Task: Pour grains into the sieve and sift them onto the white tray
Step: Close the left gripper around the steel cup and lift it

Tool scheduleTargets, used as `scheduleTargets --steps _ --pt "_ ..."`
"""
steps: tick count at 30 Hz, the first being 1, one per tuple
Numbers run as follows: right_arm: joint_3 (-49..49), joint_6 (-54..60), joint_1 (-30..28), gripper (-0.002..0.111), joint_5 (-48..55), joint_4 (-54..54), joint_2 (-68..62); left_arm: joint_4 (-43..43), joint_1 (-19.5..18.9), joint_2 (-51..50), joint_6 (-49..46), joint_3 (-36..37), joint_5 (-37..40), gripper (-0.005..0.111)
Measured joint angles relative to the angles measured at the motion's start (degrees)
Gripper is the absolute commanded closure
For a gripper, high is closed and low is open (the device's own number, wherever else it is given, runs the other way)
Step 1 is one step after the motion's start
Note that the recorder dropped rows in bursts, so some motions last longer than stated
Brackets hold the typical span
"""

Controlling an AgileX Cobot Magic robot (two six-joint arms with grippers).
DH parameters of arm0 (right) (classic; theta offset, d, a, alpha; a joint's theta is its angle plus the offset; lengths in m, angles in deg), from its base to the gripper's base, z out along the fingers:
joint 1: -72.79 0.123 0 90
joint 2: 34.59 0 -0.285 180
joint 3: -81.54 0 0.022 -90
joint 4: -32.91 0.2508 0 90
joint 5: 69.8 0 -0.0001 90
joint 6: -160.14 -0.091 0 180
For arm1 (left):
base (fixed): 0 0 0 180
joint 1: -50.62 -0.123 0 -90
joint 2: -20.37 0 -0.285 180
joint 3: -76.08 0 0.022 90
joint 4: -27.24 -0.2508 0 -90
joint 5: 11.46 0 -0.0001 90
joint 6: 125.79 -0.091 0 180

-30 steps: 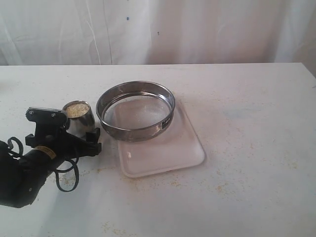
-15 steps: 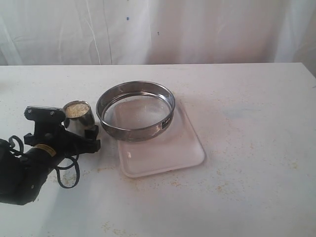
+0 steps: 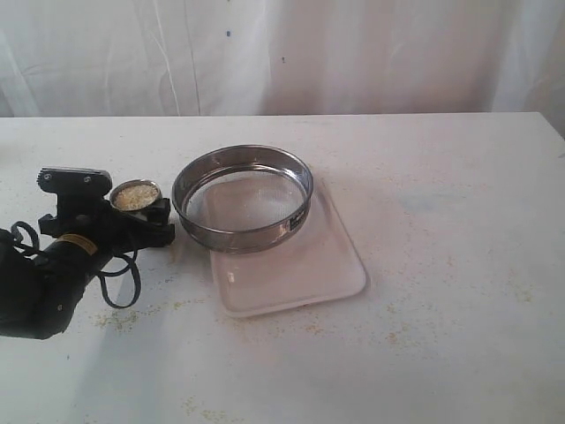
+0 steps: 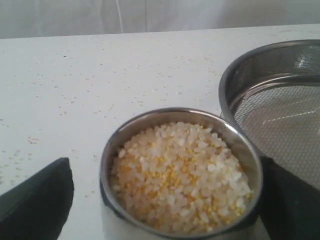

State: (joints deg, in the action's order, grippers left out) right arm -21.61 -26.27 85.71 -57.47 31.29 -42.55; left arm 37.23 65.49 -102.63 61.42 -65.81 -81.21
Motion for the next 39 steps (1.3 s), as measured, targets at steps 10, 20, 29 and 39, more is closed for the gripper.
scheduleTargets --steps 10,20,29,39 --pt "0.00 0.00 0.00 0.108 0.00 0.00 0.00 -0.33 -0.51 -0.25 0.13 -1.54 0.75 0.012" --pt "0.00 0.00 0.00 0.108 0.00 0.00 0.00 -0.44 -0.79 -3.75 0.56 -1.62 0.16 0.012" --pt "0.00 0.00 0.00 0.108 0.00 0.00 0.00 -0.44 -0.79 -3.89 0.56 -1.90 0.16 0.012" --pt "0.00 0.00 0.00 0.108 0.00 0.00 0.00 -0.34 -0.79 -4.08 0.68 -3.49 0.04 0.012"
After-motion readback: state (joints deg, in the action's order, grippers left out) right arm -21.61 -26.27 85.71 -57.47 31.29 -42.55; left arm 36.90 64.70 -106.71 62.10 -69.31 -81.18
